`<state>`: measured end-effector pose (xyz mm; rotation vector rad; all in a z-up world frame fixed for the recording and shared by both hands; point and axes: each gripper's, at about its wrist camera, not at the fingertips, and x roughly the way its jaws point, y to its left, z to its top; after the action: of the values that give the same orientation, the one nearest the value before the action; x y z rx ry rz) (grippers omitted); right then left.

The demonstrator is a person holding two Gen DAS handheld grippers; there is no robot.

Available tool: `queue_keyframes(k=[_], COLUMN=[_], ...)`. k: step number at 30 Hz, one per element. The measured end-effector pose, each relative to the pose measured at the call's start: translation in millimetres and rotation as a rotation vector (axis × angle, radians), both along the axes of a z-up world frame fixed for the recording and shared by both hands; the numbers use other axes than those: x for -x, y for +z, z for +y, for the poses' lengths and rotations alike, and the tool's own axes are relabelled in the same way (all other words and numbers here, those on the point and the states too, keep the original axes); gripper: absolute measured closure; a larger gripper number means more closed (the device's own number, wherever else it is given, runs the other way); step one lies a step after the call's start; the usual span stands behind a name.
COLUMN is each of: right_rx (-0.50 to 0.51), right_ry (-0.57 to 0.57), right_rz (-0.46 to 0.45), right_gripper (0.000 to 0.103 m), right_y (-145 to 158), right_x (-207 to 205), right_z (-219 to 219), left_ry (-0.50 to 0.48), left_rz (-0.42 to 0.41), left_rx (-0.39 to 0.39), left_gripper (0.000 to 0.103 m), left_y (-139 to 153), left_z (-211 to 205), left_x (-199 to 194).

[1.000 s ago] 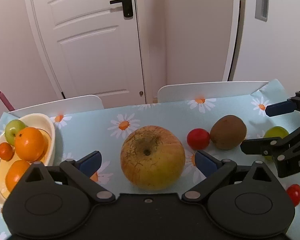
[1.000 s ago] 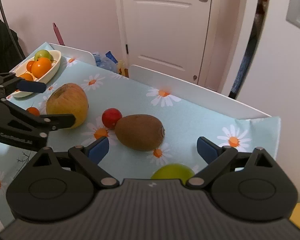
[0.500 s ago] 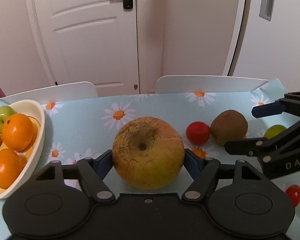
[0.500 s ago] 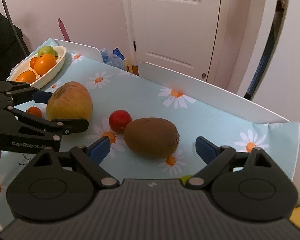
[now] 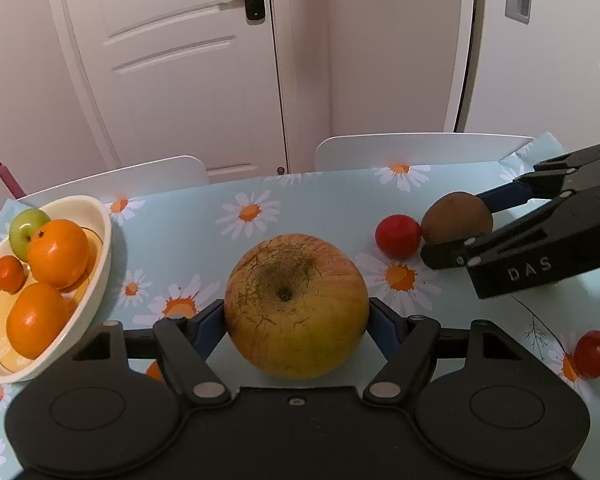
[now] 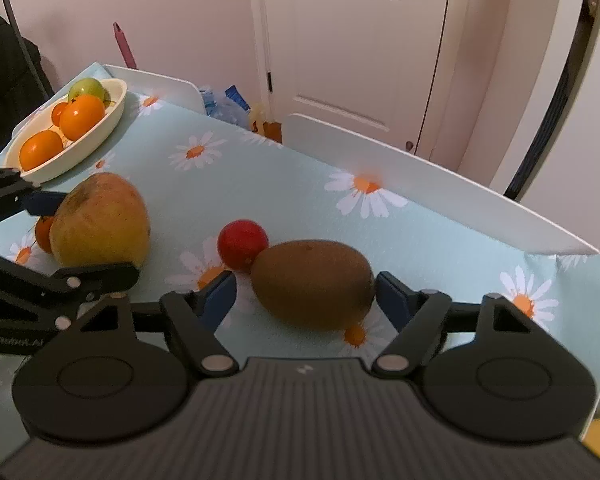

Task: Organize fruits
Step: 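Grasp the yellow apple with the left tool while the right tool grasps the kiwi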

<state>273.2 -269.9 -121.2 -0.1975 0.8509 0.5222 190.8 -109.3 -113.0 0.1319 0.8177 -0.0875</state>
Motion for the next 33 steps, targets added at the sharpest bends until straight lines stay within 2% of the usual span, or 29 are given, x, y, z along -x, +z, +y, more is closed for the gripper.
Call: queue_keyframes(k=[7, 15, 24, 33], right_rx=[0.019, 0.003, -0.012, -0.034], right_ry=[0.000, -0.002, 0.010, 0.053], right_rz=[-0.010, -0.019, -0.058, -0.079], right_gripper=[0.022, 0.023, 0.023, 0.023], right_y=[-2.2, 8.5, 40.0, 84.4], right_x=[0.0, 10.5, 32.6, 56.3], right_z=[0.4, -4.0, -3.5, 14.6], left_ry=[0.007, 0.020, 0.055, 0.122], left_rz=[-0.004, -0.024, -0.056, -0.100], left_rx=[0.003, 0.018, 0.038, 0.035], left_gripper=[0.025, 0.025, 0.025, 0.025], left_y=[1.1, 11.0, 35.9, 77.4], left_z=[-0.1, 1.0, 5.1, 22.5], left_x=[5.2, 16.0, 38.9, 68.5])
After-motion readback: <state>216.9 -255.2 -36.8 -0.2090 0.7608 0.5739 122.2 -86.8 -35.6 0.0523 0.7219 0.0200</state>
